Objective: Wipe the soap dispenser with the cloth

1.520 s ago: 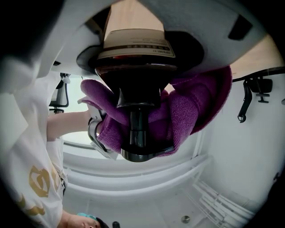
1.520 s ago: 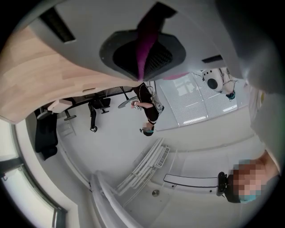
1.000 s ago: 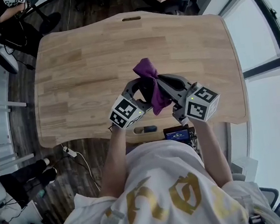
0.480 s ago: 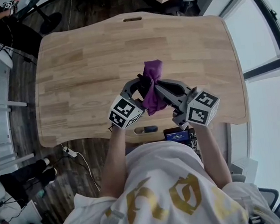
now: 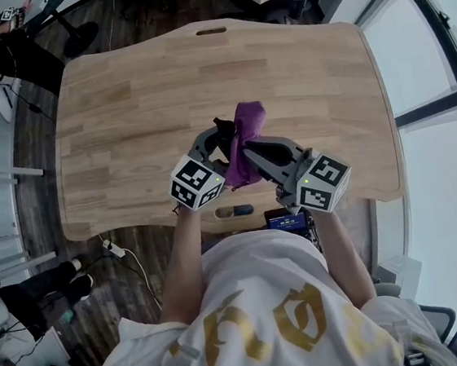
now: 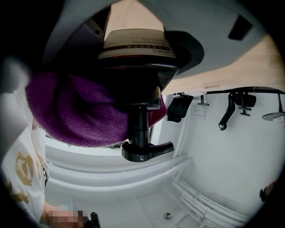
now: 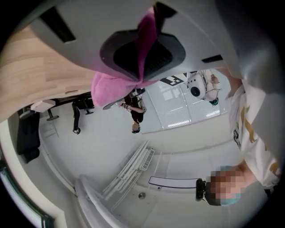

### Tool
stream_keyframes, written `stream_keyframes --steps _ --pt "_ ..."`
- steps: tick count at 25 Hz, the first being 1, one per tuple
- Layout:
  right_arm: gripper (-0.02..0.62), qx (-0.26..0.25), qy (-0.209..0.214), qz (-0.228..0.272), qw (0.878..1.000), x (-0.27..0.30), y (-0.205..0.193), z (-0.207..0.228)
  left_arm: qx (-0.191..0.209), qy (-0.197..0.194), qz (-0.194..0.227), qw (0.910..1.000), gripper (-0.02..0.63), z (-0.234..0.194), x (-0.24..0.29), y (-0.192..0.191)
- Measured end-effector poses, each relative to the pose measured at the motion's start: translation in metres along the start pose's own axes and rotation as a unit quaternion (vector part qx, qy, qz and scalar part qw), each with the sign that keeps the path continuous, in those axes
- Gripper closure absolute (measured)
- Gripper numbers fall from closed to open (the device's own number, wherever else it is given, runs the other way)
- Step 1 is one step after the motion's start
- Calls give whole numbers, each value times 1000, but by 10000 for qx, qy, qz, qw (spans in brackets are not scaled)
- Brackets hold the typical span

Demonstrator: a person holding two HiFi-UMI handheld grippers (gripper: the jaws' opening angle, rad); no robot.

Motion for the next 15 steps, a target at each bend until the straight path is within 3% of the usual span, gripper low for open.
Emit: stream_keyframes --steps 15 --pt "563 154 -749 583 9954 -29 10 36 221 -448 136 9987 247 24 5 18"
Point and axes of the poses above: the fingertips, and each gripper's own axes: x forward along the fingers, z to its right, y out of its top, the point moved 8 cm from there along -x, backward along the fingers, and after that the axes turned 12 degrees about y, right-handed, at the moved point
